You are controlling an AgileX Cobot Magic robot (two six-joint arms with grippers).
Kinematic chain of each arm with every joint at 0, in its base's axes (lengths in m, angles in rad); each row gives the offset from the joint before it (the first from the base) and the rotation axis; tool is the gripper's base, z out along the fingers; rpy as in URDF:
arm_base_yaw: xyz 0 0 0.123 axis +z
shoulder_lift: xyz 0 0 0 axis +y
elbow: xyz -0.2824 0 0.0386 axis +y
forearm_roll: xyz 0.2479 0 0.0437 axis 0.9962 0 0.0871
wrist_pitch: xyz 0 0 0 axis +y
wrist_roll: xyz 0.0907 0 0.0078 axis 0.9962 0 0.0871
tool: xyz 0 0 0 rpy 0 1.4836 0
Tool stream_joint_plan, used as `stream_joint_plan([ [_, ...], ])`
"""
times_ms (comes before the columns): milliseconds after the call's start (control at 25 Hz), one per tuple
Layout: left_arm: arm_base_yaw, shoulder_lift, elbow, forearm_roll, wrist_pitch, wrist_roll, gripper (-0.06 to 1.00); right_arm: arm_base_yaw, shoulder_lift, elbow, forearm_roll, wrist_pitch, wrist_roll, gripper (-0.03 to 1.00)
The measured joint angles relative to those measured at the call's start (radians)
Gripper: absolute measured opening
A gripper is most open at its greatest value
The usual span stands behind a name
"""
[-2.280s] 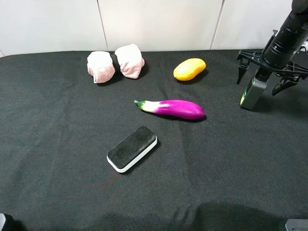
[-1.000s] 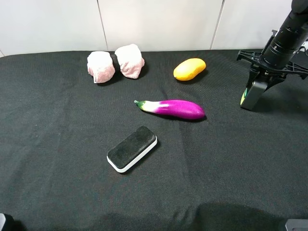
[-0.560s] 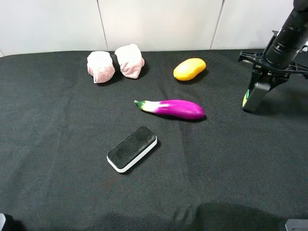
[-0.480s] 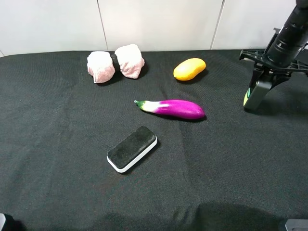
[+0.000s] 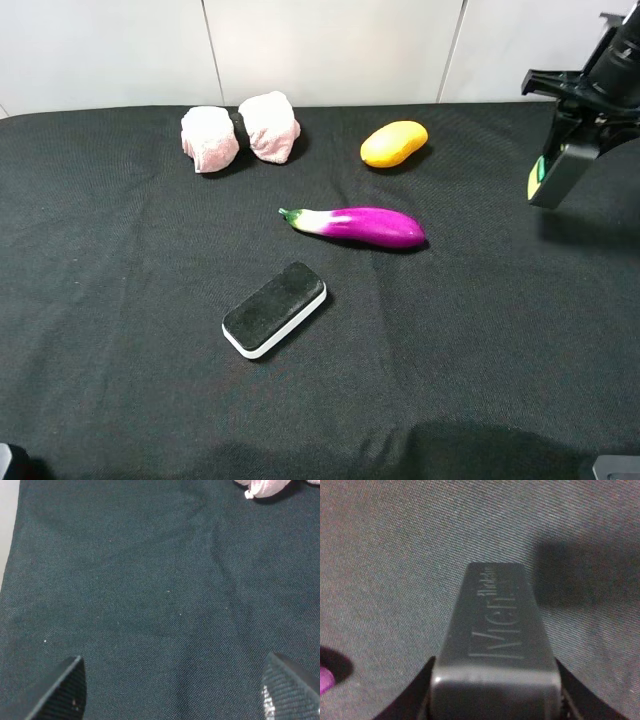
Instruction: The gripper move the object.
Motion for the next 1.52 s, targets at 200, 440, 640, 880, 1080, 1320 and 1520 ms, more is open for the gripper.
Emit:
stream_joint_plan([
  [200,0.0,0.0,0.0,0.0,0.0,0.0,0.71,0.0,-0.078,0.0,-0.037,0.052,-0.024,0.29],
  [440,0.0,0.0,0.0,0.0,0.0,0.0,0.71,0.0,-0.161,0.0,-0.046,0.068,-0.06,0.29],
  [640,0.0,0.0,0.0,0.0,0.0,0.0,0.71,0.0,-0.194,0.0,-0.023,0.071,-0.087,0.29],
  [880,0.0,0.0,0.0,0.0,0.0,0.0,0.71,0.04,-0.196,0.0,-0.027,0.071,-0.104,0.29],
  [1080,0.0,0.0,0.0,0.0,0.0,0.0,0.71,0.087,-0.184,0.0,-0.018,0.065,-0.104,0.29],
  [1320,0.0,0.0,0.0,0.0,0.0,0.0,0.71,0.127,-0.127,-0.011,0.006,0.063,-0.104,0.29],
  [1520,0.0,0.0,0.0,0.0,0.0,0.0,0.71,0.179,-0.062,-0.097,0.006,0.067,-0.104,0.29],
])
